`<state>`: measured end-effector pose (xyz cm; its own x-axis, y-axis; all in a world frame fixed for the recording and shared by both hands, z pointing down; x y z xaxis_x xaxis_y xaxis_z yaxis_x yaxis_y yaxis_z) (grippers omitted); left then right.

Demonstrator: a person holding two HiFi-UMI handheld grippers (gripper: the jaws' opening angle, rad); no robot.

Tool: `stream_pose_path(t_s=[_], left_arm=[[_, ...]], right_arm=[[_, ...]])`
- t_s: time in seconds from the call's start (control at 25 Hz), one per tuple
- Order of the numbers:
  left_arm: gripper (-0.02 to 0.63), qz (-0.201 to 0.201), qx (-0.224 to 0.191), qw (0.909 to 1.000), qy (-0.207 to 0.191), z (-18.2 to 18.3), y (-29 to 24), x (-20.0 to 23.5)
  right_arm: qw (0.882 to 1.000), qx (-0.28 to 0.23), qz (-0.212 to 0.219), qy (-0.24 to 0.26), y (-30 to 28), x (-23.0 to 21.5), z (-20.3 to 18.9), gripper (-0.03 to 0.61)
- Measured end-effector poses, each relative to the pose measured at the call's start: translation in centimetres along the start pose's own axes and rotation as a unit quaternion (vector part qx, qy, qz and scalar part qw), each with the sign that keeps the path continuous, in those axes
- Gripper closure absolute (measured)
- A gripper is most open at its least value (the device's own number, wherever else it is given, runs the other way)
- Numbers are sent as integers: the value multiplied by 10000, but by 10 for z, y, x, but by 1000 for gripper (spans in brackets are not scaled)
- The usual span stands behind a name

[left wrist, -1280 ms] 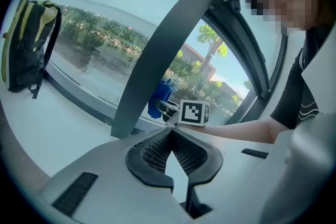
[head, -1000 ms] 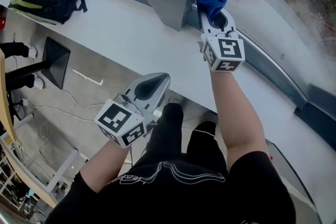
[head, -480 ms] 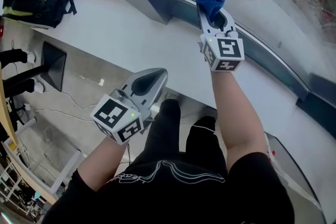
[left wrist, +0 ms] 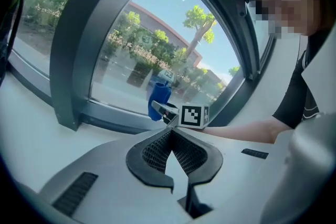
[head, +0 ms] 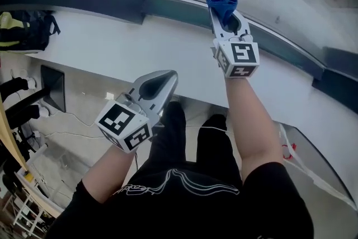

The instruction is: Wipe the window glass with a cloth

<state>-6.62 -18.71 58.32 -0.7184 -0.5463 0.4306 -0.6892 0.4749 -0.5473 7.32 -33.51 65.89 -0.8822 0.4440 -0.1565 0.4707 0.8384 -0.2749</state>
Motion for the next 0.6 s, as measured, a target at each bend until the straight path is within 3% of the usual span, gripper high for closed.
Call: stream_pose_path(t_s=[0.6], left_arm=[[609,-727,401,9951,-538,-20,-88,-157]], right_arm=[[9964,-111,-835,-28,167,-139,-19,485]])
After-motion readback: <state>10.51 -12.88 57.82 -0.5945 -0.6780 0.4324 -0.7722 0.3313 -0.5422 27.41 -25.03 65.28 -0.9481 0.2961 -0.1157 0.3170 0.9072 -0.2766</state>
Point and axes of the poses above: the fingertips, and each gripper's own axes: y backward along the fingers, x to its left, z out of its top, the point moved 1 cm from there along y, backward along the fingers, and after that the axes turned 10 degrees about z, right-handed, at the moved point
